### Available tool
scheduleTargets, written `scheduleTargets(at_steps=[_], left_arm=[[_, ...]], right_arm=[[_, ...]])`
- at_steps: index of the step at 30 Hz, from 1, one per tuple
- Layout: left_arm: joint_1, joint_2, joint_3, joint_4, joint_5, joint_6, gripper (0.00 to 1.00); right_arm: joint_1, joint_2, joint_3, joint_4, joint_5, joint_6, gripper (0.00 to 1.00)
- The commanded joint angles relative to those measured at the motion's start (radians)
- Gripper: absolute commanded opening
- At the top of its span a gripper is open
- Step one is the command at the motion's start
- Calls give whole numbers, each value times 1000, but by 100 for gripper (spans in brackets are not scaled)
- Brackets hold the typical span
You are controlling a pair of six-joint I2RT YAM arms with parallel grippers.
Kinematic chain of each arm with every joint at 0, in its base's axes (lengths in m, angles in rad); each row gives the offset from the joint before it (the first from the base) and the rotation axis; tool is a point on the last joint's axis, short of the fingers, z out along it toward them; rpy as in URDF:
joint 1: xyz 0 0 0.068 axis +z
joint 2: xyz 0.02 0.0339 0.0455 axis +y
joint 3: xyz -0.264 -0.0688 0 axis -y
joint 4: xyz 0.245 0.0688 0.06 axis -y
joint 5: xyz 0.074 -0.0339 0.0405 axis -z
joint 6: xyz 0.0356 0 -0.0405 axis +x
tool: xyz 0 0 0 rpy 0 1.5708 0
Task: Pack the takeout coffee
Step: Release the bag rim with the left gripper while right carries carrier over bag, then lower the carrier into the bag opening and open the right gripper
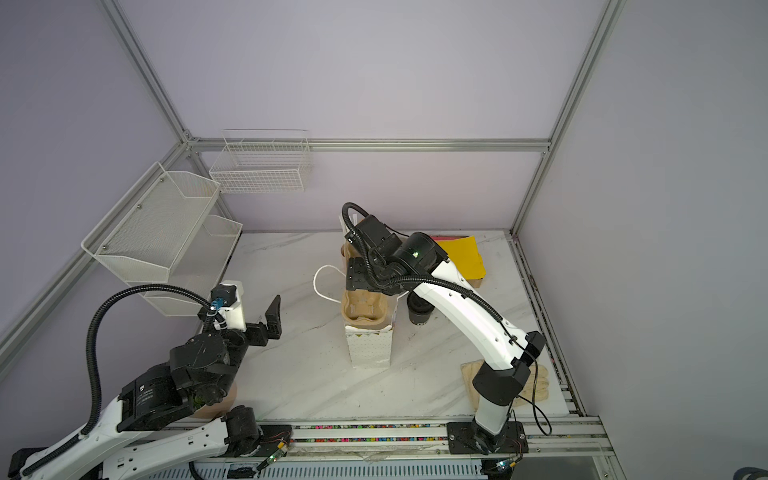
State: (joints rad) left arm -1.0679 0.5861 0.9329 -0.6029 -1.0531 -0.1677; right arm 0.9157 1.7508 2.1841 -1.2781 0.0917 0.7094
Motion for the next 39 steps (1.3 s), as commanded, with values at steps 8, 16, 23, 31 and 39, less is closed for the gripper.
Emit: scheduleTargets(at_steps=[8, 16, 23, 31, 39], left_arm=[[-1, -16, -81, 49, -25, 8, 99], [-1, -26, -101, 25, -36, -11, 99], [-1, -28, -103, 16, -44, -13, 100], [-2, -24, -107, 15, -51, -10, 100], [-1, -23, -110, 9, -53, -9, 100]], right_arm=[[2, 2, -48, -10, 63, 7, 74], [0, -2, -137, 14, 68, -9, 74], [1, -19, -220, 53, 50, -10, 74], [-12, -5, -231, 70, 59, -18, 74], [-33, 10, -224, 101, 57, -24, 74]])
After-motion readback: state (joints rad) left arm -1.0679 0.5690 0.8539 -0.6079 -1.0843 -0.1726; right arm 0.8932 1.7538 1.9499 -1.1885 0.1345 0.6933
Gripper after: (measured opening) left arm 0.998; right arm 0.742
